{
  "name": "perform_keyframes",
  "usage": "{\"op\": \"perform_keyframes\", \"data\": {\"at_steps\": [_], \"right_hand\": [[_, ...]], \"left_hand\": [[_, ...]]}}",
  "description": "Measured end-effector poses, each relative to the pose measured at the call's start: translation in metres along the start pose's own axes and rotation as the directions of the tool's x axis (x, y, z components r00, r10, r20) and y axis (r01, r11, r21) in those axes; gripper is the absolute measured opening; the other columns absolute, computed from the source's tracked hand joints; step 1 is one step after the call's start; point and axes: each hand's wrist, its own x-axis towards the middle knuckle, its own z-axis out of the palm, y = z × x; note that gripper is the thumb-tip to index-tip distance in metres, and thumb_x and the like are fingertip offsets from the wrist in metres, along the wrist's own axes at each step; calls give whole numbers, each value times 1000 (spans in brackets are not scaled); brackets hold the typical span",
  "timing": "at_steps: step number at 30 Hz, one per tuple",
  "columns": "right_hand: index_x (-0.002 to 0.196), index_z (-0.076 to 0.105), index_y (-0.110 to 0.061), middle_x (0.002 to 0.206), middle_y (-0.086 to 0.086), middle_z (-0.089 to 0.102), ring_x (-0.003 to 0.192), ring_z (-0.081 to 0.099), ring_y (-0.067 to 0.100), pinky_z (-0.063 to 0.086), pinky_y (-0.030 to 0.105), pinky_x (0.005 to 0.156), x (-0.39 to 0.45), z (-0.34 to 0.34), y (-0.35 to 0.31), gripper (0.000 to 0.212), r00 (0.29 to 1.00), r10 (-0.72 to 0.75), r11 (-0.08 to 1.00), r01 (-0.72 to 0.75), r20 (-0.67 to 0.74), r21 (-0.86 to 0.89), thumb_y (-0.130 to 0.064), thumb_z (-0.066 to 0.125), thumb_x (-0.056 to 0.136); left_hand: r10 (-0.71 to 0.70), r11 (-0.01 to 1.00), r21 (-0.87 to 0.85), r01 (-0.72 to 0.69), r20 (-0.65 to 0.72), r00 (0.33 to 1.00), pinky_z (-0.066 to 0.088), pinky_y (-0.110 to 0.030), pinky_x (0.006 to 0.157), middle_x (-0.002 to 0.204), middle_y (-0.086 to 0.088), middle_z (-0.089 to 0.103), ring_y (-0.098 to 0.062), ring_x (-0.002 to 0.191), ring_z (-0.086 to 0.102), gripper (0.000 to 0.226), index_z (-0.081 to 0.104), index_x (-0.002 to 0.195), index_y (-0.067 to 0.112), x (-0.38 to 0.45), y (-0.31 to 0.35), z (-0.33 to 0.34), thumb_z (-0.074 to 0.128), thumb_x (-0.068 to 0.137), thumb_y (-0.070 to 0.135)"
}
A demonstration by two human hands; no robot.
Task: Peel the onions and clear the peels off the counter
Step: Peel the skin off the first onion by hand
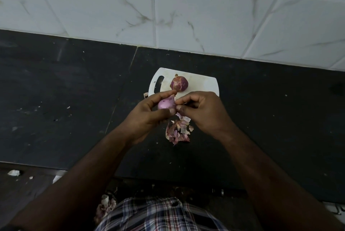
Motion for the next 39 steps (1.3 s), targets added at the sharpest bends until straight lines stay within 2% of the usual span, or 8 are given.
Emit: {"op": "perform_keyframes", "data": {"at_steps": [7, 12, 14, 18, 22, 28, 33, 39], "right_hand": [[92, 76, -25, 86, -10, 75, 79, 72, 5, 61, 35, 77, 5, 4, 6, 21, 999, 23, 999, -24, -28, -28, -8, 73, 82], [101, 73, -30, 100, -2, 76, 95, 72, 14, 61, 45, 84, 5, 8, 6, 31, 990, 123, 968, -134, 61, 211, -18, 75, 72], [100, 70, -33, 100, -5, 75, 95, 71, 10, 61, 42, 85, 6, 9, 5, 34, 992, 116, 976, -124, 53, 180, -18, 78, 70], [107, 66, -20, 101, -6, 72, 93, 70, 9, 60, 36, 84, 7, 13, 4, 46, 989, 145, 983, -145, 8, 114, -28, 79, 64], [105, 63, -20, 99, -7, 70, 90, 68, 9, 59, 29, 79, 8, 17, 3, 44, 989, 137, 988, -133, -48, 74, -23, 86, 68], [106, 63, -20, 99, -7, 69, 89, 66, 8, 55, 21, 74, 10, 19, -2, 43, 991, 120, 992, -117, -63, 48, -22, 86, 70], [109, 63, -18, 100, -8, 68, 89, 64, 2, 49, 6, 67, 10, 21, -5, 41, 992, 105, 994, -104, -68, 11, -22, 84, 74], [108, 64, -17, 99, -8, 69, 89, 64, 1, 51, 8, 72, 6, 23, -3, 35, 993, 57, 998, -60, -99, -34, -18, 80, 78]], "left_hand": [[-38, 995, -89, 35, -30, 999, 60, -33, 80, 110, -11, 71, -22, 93, 68, 49, 58, 130, 8, 1, -2, -5, 69, 82, 9], [-10, 994, -112, 6, -42, 999, 60, -34, 83, 121, -21, 67, -28, 102, 71, 45, 56, 128, 1, 3, 1, -5, 68, 85, 6], [-2, 996, -85, -2, -52, 999, 59, -33, 83, 127, -21, 63, -29, 106, 70, 46, 57, 126, 1, 3, 1, -4, 70, 83, 7], [33, 999, -18, -34, -51, 998, 60, -33, 80, 125, -14, 65, -26, 100, 72, 42, 61, 117, 4, 4, -2, -3, 74, 78, 6], [90, 993, 78, -83, -85, 992, 60, -39, 82, 125, -16, 65, -32, 94, 72, 43, 63, 115, 8, 6, -5, 0, 77, 74, 9], [101, 994, 48, -97, -103, 990, 60, -41, 84, 123, -17, 67, -35, 100, 73, 42, 63, 116, 6, 8, -8, -1, 77, 76, 6], [83, 996, 23, -81, -112, 990, 61, -41, 84, 118, -15, 69, -31, 100, 72, 48, 61, 119, 3, 7, -7, 0, 75, 74, 6], [65, 997, -21, -67, -104, 992, 61, -44, 87, 111, -16, 72, -30, 98, 71, 47, 61, 121, 0, 5, -7, 2, 74, 76, 6]]}}
